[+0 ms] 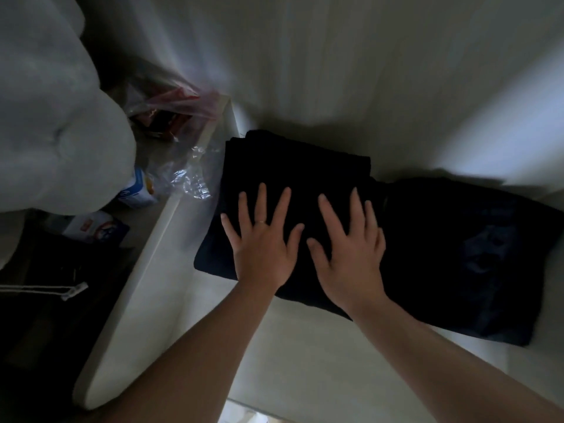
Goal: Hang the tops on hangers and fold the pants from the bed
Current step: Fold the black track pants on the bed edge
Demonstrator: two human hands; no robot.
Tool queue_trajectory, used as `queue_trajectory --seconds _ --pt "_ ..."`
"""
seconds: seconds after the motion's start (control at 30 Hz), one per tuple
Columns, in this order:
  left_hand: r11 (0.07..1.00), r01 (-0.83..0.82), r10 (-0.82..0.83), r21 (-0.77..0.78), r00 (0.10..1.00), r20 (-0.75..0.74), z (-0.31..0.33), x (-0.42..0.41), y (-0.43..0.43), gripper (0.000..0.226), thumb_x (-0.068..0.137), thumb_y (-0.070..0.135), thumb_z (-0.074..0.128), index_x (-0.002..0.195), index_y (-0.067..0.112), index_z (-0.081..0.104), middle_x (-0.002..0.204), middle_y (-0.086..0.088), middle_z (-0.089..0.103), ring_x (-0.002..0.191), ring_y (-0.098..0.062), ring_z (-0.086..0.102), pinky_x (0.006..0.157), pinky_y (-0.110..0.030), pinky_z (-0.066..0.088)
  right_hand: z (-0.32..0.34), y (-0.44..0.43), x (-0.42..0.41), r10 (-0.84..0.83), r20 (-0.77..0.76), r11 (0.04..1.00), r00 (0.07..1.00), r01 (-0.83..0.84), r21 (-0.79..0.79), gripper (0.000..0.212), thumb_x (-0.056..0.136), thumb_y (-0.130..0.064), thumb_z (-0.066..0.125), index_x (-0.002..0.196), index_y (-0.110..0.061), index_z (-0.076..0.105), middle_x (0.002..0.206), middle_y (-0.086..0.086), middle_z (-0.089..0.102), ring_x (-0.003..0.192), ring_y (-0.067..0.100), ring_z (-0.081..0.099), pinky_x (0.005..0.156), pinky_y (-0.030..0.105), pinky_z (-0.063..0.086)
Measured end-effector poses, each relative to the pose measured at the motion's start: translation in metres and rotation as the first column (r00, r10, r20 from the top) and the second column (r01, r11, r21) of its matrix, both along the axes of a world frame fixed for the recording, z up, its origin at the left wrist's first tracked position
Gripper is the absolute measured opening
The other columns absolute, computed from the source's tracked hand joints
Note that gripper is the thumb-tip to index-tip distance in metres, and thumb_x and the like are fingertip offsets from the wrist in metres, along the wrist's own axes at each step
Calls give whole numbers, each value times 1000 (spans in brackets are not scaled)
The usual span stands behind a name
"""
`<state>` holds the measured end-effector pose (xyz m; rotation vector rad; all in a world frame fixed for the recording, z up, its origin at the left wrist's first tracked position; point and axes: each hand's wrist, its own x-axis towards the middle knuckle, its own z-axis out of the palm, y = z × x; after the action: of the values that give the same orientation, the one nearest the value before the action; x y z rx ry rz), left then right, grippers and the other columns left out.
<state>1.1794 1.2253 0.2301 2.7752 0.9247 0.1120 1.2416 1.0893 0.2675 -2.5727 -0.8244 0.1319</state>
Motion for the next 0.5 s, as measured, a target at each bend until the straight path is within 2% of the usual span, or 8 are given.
queue_trajectory --seconds 0.1,0.27,0.5 --pt "1000 24 -24 17 1000 -14 -15 13 15 62 100 63 17 158 44 2 168 -3 12 154 -34 6 118 -68 9 -20 9 13 25 -44 990 999 -31 -136 67 100 -50 42 159 -37 13 168 10 -2 153 37 -5 121 57 17" --pt "997 61 -59 -37 997 50 -24 55 47 59 101 62 18 156 48 1 169 0 4 155 -30 1 115 -72 8 -42 35 50 25 -6 986 1000 -26 -167 67 103 -47 37 161 -27 9 167 18 -1 152 41 -10 123 48 -1" --pt "997 70 -68 -42 997 40 -37 81 62 58 101 63 17 155 50 0 169 4 -2 155 -25 -9 114 -73 0 -66 51 77 -8 -3 982 1000 8 -187 71 101 -54 33 160 -32 1 167 19 -2 152 39 -14 122 53 2"
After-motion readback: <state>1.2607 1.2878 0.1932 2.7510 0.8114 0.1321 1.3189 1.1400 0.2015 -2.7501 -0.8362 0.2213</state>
